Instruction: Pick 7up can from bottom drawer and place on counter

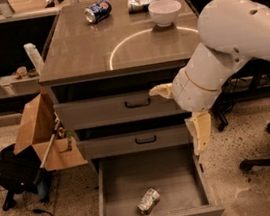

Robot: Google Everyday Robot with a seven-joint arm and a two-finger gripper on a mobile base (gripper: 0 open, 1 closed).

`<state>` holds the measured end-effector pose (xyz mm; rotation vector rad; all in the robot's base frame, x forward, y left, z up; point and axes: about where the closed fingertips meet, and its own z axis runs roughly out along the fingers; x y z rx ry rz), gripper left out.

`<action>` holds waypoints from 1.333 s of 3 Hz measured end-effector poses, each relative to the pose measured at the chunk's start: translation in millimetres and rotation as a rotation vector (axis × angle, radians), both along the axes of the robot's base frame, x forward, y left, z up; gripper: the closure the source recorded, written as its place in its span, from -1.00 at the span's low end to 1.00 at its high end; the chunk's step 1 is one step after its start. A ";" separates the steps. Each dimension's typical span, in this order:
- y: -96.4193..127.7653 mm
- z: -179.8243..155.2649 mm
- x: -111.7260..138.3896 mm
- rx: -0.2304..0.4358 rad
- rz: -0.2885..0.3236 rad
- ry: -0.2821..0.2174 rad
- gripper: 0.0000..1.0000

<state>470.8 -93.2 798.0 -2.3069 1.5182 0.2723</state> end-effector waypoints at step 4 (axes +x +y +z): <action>15.1 -47.2 8.8 0.033 0.026 0.053 -1.00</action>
Offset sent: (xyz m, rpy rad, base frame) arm 0.0032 0.0035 -0.0319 0.0310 0.0651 0.0012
